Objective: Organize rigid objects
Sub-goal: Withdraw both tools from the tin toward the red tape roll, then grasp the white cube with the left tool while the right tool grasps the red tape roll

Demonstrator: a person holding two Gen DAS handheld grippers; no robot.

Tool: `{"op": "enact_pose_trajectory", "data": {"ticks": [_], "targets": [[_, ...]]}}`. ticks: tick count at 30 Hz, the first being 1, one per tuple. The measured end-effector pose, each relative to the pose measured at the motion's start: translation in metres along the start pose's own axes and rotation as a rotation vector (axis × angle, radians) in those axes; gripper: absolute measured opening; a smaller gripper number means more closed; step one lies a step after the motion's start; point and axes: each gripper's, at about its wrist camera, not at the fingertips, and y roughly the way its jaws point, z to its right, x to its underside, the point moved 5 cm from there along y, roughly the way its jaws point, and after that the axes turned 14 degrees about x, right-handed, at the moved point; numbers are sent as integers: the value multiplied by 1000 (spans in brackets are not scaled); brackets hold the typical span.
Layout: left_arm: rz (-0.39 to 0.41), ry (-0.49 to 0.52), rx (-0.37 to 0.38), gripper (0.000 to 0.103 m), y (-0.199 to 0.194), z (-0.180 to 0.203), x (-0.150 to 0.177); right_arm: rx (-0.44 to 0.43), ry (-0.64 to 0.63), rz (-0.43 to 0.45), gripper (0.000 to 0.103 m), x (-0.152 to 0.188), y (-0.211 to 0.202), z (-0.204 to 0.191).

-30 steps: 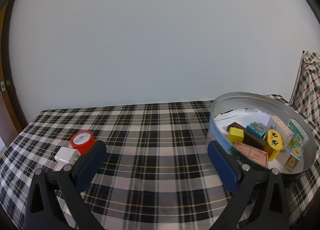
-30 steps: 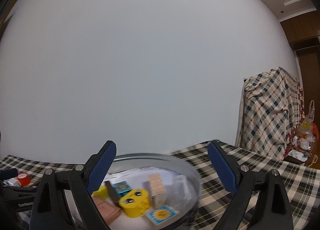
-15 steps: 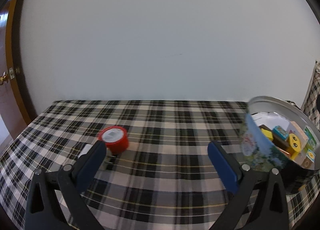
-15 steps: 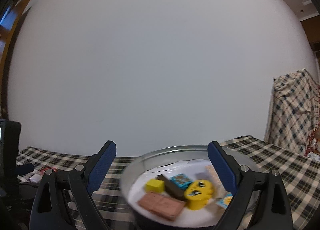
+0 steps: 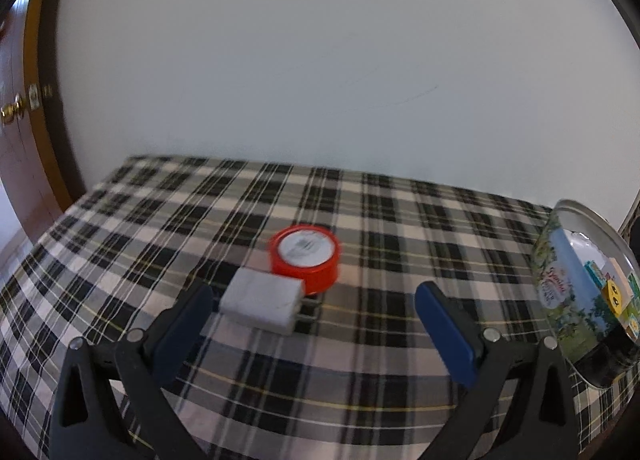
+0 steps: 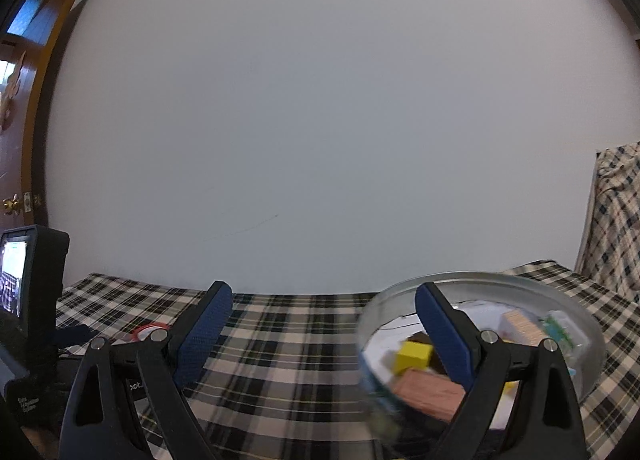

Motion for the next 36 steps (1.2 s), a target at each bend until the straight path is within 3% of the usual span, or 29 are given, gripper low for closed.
{"op": "enact_pose_trajectory", "data": {"ticks": [9, 18, 22, 27, 29, 36], "targets": [[-108, -70, -2, 102, 13, -50, 3, -55, -50, -94, 94, 10, 22, -42], [-200, -59, -20, 100, 43, -56, -3, -100, -74, -109, 94, 14, 26, -61], [-232, -95, 50, 89, 50, -59, 0, -110, -63, -125, 94, 14, 29, -60], [-235, -52, 75, 72, 49, -51, 1, -126, -58, -158, 94, 14, 38, -68], [-230, -43, 108, 55, 49, -47, 0, -132, -55, -171, 94, 14, 42, -72], [-205, -100, 96, 52, 40, -63, -4, -174, -61, -252, 94, 21, 59, -91]]}}
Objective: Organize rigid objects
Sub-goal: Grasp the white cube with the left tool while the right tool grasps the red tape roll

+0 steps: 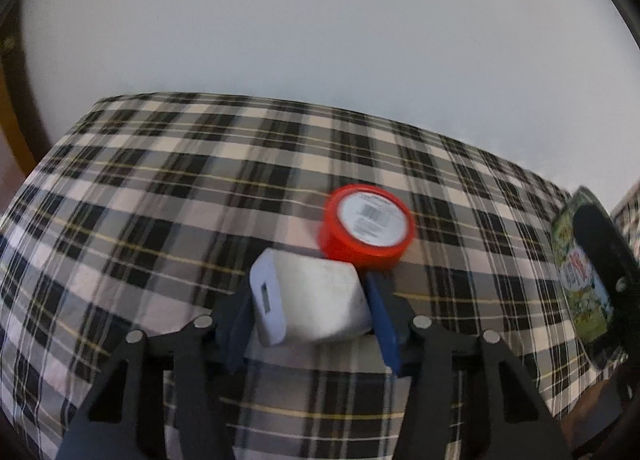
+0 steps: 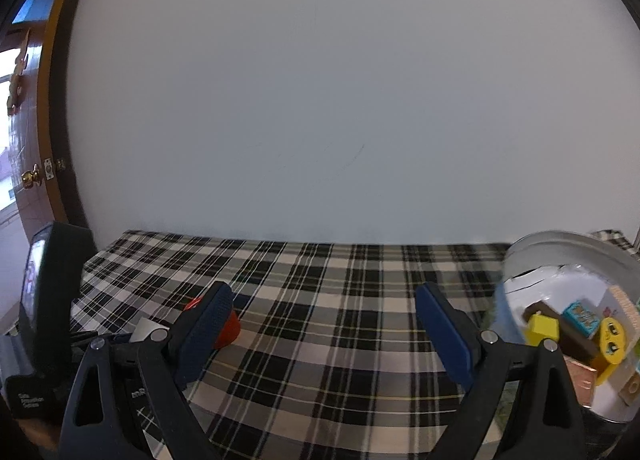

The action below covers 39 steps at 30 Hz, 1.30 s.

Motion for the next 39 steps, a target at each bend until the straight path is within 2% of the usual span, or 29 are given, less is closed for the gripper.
{"op": "enact_pose_trajectory", "data": {"ticks": [1, 2, 6, 8, 9, 11, 12, 13, 14, 16, 20, 23, 26, 28, 33, 36, 37, 39], "targets": [[18, -20, -10, 49, -5, -6, -2, -11, 3, -15, 94, 0, 3, -2], [33, -34, -18, 30, -8, -12, -5, -26, 7, -34, 94, 1, 8, -4], [123, -31, -147, 29, -29, -32, -17, -69, 17, -103, 94, 2, 26, -17], [131, -14, -205, 29, -31, -40, -20, -98, 6, -150, 94, 3, 39, -31], [121, -28, -198, 29, -31, -46, -20, -114, -2, -174, 94, 4, 45, -39], [91, -102, -117, 29, -29, -62, -20, -141, -21, -216, 94, 6, 55, -51], [84, -146, -74, 30, -30, -69, -20, -144, -27, -230, 94, 8, 57, -54], [84, -181, -47, 38, -32, -77, -21, -148, -30, -241, 94, 9, 59, -57], [92, -187, -52, 52, -37, -82, -23, -154, -29, -244, 94, 10, 59, -58], [114, -179, -91, 65, -47, -83, -24, -168, -26, -243, 94, 10, 58, -60], [161, -159, -123, 84, -61, -83, -29, -195, -81, -302, 94, 16, 70, -81], [162, -130, -139, 86, -55, -78, -31, -215, -113, -358, 94, 21, 82, -102], [135, -122, -148, 87, -46, -77, -30, -203, -211, -411, 91, 31, 90, -123], [121, -121, -147, 87, -41, -75, -30, -191, -243, -416, 59, 34, 89, -128], [93, -98, -157, 87, -24, -66, -31, -118, -173, -423, 57, 33, 88, -104], [67, -43, -182, 87, -13, -55, -28, -97, -95, -380, 57, 28, 76, -80], [54, -27, -205, 86, -9, -54, -27, -85, -86, -360, 57, 26, 73, -74], [22, -36, -200, 75, -3, -56, -26, -59, -76, -304, 57, 20, 61, -61]]}}
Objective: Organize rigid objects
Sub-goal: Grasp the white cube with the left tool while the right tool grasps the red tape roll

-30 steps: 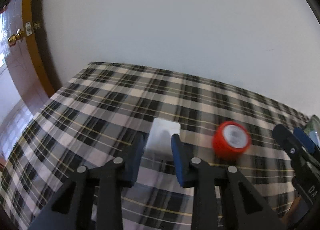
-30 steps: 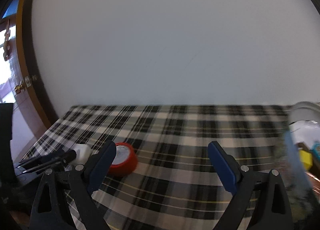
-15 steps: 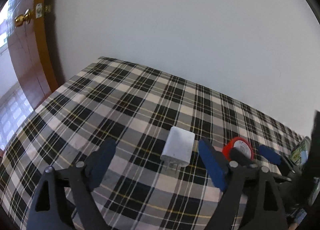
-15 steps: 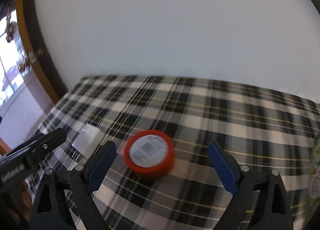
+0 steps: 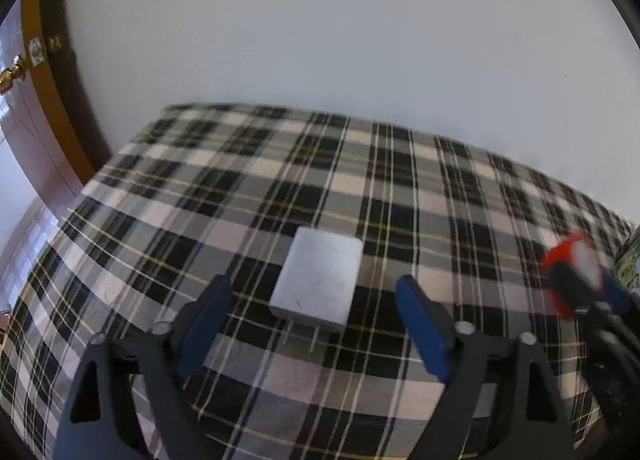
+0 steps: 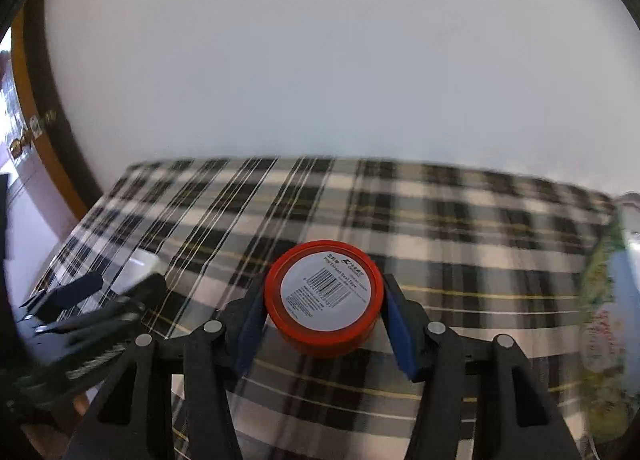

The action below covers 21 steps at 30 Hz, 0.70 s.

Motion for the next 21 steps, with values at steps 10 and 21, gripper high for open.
{"op": "enact_pose_trajectory", "data": {"ticks": [10, 21], "targets": [[-15, 18, 30, 37, -2, 7, 4, 30, 18, 163, 57, 10, -47, 12], [173, 19, -5, 37, -40, 12, 1, 98, -17, 339, 57, 13, -80, 13]]}}
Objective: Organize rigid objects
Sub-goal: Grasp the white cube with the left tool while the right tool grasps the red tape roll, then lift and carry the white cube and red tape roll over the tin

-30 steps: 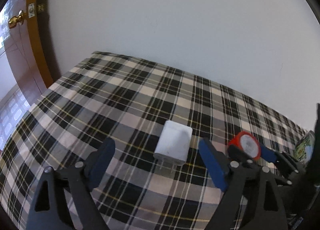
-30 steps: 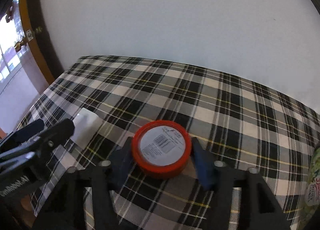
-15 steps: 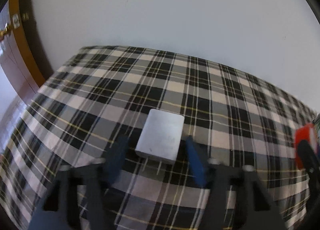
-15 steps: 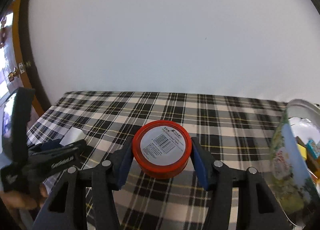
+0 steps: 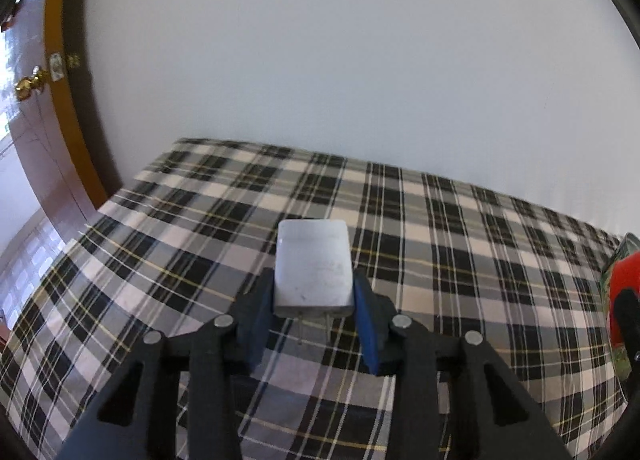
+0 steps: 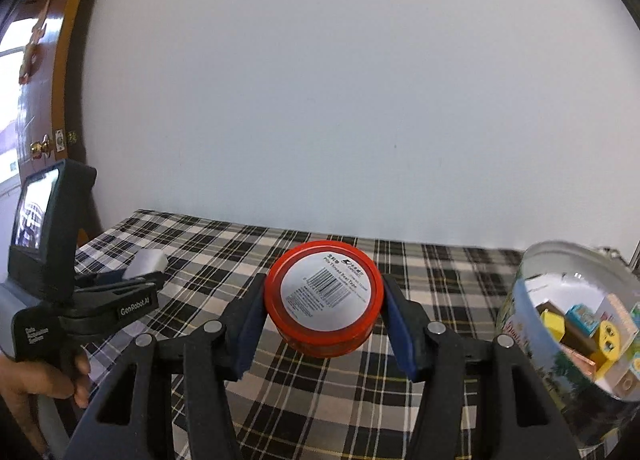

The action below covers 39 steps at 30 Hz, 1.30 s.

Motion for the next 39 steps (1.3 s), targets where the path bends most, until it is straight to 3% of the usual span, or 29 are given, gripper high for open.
{"op": "enact_pose_trajectory", "data": {"ticks": [7, 26, 39], "targets": [[50, 20, -9, 37, -12, 4, 0, 15, -33, 83, 57, -3, -16, 0], [70, 53, 11, 37, -26, 29, 9, 6, -32, 83, 57, 2, -30, 12], [70, 57, 69, 37, -37, 57, 24, 1, -37, 83, 57, 9, -46, 31]]}}
